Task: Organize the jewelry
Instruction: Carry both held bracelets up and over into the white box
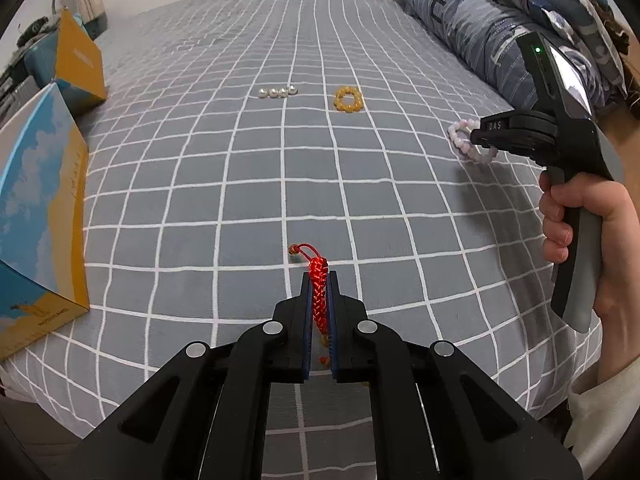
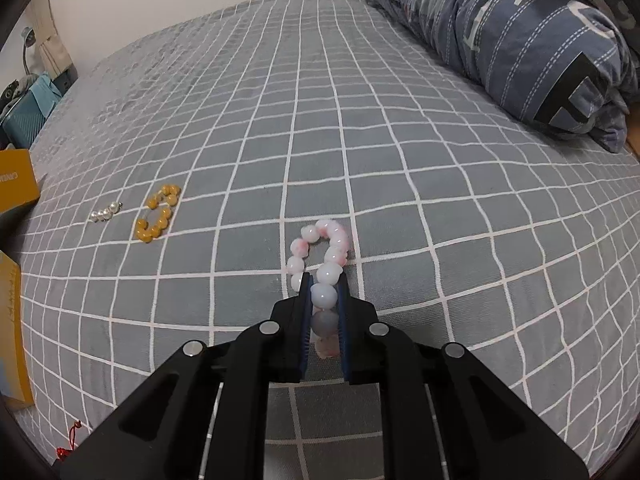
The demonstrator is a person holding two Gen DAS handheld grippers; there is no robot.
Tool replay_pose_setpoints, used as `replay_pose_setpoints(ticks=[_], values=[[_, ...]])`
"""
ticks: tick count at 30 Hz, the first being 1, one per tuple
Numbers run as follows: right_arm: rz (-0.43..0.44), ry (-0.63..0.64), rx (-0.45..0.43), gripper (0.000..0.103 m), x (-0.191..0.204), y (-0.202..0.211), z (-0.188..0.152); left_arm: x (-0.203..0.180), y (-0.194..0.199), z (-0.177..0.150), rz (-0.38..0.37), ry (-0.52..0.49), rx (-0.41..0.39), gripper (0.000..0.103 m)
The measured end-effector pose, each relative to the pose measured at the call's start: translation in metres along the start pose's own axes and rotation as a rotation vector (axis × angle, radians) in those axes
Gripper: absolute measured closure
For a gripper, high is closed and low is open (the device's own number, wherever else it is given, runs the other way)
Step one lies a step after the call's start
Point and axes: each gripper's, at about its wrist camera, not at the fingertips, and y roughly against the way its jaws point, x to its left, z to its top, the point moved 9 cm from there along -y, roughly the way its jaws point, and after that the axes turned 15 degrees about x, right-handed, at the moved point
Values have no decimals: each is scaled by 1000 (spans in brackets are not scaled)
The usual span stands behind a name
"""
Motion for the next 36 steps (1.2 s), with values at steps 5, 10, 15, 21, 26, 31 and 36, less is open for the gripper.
replay_pose_setpoints(ticks=[5,10,15,21,26,31,36], values=[[13,-7,-31,92,3,15,-1,6,8,5,13,0,-17,98],[36,-15,-69,92,8,37,-3,16,20,10,27,7,-36,98],[25,-10,-93,92,17,53,-5,25,33,20,40,9,-67,98],[18,-6,-111,92,29,68,-10,33,48,33,61,6,-99,98],[11,1,-123,92,37,80,-18,41,57,46,80,-3,-115,97],[9,26,-136,92,54,94,-22,60,58,56,78,16,-96,97],[20,54,-158,92,80,114,-27,83,70,68,94,40,-104,97]])
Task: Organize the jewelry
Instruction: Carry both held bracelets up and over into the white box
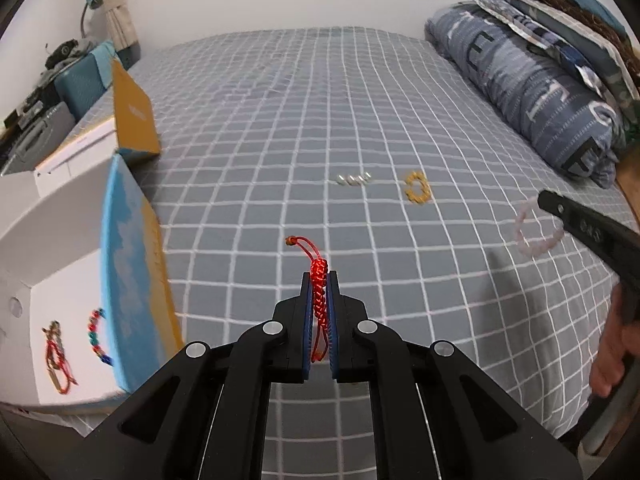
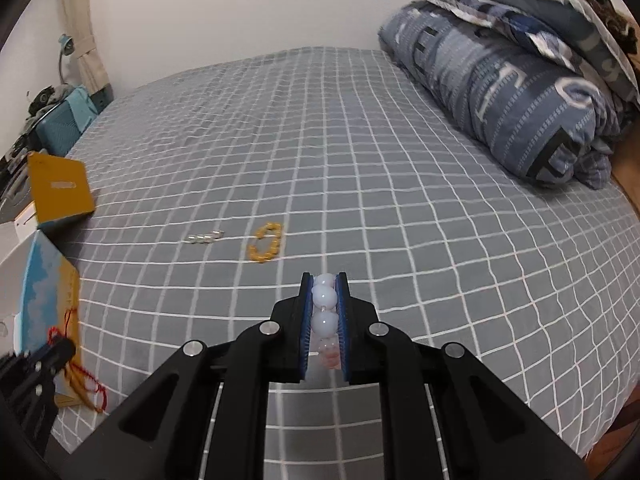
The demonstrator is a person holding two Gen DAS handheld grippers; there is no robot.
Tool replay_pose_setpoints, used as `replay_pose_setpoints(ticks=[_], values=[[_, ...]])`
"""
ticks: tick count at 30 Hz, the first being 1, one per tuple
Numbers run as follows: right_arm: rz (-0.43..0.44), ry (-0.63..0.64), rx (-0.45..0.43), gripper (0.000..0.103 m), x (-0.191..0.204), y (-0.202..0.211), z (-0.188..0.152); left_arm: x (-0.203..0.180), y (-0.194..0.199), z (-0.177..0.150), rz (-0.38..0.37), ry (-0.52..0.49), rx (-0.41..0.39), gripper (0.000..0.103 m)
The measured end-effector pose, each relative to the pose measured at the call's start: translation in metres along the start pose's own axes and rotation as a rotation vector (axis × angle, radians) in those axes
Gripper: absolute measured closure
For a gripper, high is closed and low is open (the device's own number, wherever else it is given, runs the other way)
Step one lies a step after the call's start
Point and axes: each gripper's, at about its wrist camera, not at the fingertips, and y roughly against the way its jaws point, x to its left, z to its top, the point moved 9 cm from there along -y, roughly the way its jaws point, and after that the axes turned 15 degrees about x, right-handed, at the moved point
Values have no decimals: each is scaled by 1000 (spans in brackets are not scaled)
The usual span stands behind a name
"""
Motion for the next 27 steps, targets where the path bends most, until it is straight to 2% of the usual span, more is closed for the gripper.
replay_pose_setpoints(ticks=[11,27], values=[[46,109,-63,92,92,40,0,72,43,17,44,81,-52,97],[182,251,-102,93,230,82,-6,195,77,-5,123,228,-78,97]])
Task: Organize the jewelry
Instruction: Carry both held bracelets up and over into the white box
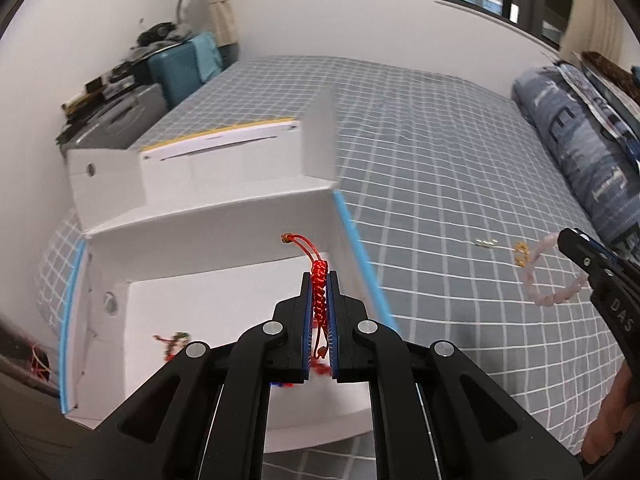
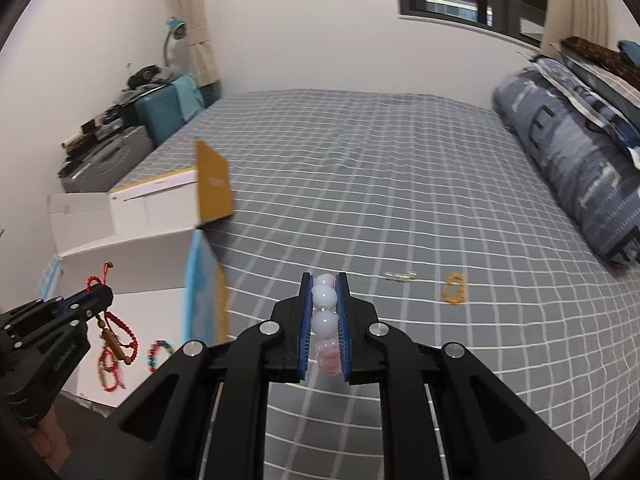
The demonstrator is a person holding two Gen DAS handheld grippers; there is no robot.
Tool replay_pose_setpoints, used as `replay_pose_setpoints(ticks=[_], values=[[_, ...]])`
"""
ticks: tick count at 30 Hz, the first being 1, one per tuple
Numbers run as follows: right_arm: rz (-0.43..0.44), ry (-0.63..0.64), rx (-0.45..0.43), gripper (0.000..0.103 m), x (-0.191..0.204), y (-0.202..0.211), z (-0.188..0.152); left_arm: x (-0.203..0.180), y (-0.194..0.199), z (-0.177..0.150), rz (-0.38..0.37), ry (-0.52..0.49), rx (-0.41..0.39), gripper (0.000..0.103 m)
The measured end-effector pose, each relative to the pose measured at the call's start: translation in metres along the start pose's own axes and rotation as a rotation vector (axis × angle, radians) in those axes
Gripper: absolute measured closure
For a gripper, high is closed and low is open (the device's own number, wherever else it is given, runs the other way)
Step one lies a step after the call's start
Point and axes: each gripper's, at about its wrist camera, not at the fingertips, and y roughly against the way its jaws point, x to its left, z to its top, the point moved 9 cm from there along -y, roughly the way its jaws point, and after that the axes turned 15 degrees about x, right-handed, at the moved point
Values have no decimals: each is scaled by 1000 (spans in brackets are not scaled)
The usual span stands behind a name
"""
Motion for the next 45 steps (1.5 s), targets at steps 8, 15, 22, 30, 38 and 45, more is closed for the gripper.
replay_pose_setpoints(ticks=[8,15,22,30,38,45], values=[[51,71,-7,93,60,1,5,56,4,-3,20,70,0,97],[99,122,-6,93,110,-2,5,102,6,-7,45,130,-1,97],[144,175,15,93,160,-14,-3,140,5,-13,58,180,-4,97],[169,237,50,93,204,-36,-13,169,-8,-25,54,225,6,97],[148,269,125,93,228,-79,-22,189,-46,-34,57,251,65,97],[117,267,218,93,225,-116,-35,194,-77,-41,75,251,146,97]])
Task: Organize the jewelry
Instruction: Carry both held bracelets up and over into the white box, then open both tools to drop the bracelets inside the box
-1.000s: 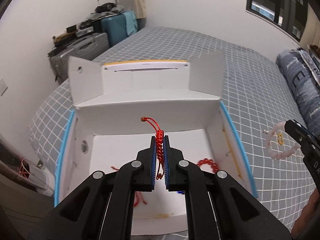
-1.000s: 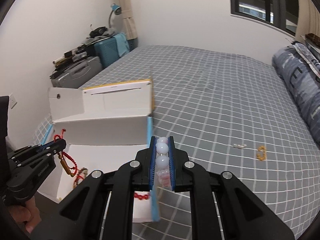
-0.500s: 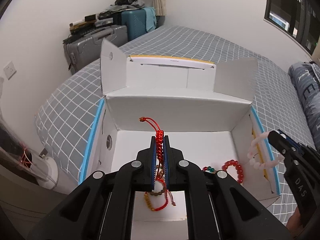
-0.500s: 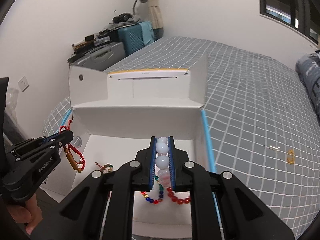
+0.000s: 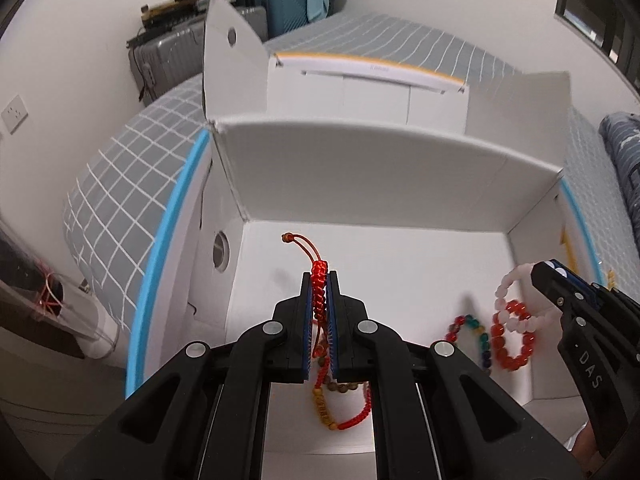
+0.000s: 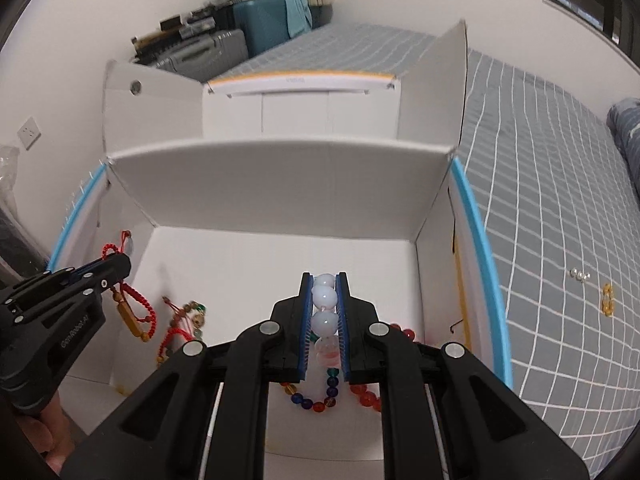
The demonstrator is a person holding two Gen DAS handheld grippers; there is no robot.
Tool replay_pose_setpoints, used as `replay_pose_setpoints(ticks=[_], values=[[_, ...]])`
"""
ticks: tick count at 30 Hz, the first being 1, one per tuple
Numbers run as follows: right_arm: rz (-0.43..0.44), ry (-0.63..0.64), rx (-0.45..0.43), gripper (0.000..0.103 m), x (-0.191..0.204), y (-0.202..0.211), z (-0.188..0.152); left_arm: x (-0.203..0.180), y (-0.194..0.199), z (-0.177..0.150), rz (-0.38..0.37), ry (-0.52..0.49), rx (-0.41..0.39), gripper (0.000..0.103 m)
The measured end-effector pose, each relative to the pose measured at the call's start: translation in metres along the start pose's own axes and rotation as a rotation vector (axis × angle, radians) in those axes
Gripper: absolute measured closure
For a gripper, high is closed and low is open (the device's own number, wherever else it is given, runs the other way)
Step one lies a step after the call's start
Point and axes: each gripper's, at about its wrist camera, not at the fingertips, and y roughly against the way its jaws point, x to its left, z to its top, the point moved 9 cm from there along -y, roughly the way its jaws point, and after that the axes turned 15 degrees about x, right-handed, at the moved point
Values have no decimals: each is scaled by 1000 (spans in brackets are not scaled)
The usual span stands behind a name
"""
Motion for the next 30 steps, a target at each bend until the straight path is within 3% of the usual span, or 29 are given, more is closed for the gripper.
replay_pose_setpoints(ticks=[9,15,17,22,28,30], values=[[-4,-9,68,93,0,-14,-3,0,-8,-2,25,-19,40,97],[-1,-16,68,90,1,-12,-5,1,-9,-5,17,-12,49,94],[-2,-12,64,89,2,-10,-5,1,-8,-6,17,-12,48,85],[9,-31,17,54,0,9,-4,1,7,-7,21,-5,-3,47],[-51,-59,-76,21,-23,48,-6,-8,26,-10,3,-18,-37,24],[-81,-70,-106,16,-35,61,-9,-14,34,-10,2,-20,-60,16]])
